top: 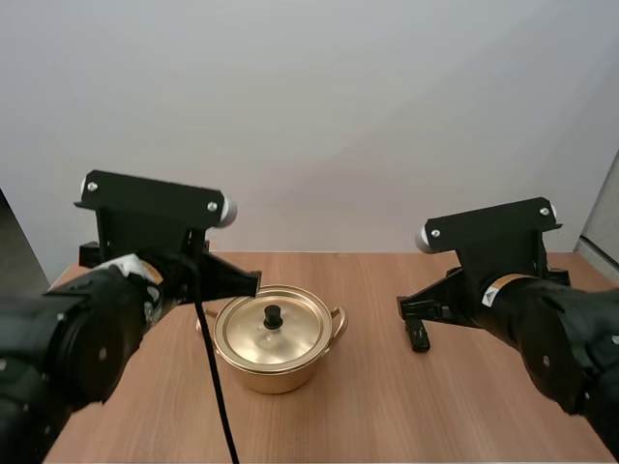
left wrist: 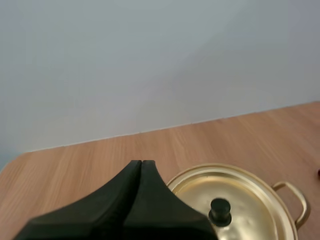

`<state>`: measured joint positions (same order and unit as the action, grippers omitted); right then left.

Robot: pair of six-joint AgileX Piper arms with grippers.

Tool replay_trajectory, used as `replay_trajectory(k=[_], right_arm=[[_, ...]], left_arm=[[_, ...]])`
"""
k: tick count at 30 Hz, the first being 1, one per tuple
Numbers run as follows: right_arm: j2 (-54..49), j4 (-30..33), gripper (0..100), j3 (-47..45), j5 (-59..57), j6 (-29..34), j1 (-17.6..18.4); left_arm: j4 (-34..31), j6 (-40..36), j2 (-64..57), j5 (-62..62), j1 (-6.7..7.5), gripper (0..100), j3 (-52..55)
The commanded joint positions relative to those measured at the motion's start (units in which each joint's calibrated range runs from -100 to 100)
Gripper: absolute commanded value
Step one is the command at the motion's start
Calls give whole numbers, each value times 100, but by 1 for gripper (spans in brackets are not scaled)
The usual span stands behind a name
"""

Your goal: Open the pot, put the car inside, and close it

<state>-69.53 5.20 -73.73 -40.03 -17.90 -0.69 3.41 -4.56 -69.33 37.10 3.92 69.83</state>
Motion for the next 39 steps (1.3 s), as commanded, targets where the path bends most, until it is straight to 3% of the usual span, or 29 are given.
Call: replay_trajectory(k=[1,6,8,10,12,14,15,16,20,34,36,39], right_arm=[[754,-408,0,250,162,-30,6],[1426,-408,0,843,208,-49,6],[1813,-408,2,997,228,-176,6],[2274,-431,28,1112,296,-268,6],[2733,-446,69,1198,602,-401,6],[3123,-413,100,1246,887,-486,6],[3346,-366,100,1249,1009,-486,6],[3511,-331,100,1249,1131,-486,6],[4177,-88,91,1249,1278,-486,6],[4884,-14,91,1249,1472,-486,6],[4992,-14,91,1249,1456,-486,6],[5210,-14,91,1249,1456,-486,6]], left_arm=[[460,1889,1266,1126,44,0,-375],[1907,3018,2448,1624,62,0,-652],[2072,3152,2943,1740,62,7,-760],[2048,3152,3390,2156,62,25,-958],[2182,3200,3778,2500,62,53,-1186],[2333,3304,4041,2593,69,77,-1393],[2362,3337,4170,2593,90,84,-1489],[2350,3337,4297,2593,103,84,-1565],[2284,3337,4752,2516,201,78,-1816],[1906,3191,5527,2536,234,77,-1861],[1906,3191,5527,2535,234,70,-1861],[1906,3191,5527,2514,234,46,-1861]])
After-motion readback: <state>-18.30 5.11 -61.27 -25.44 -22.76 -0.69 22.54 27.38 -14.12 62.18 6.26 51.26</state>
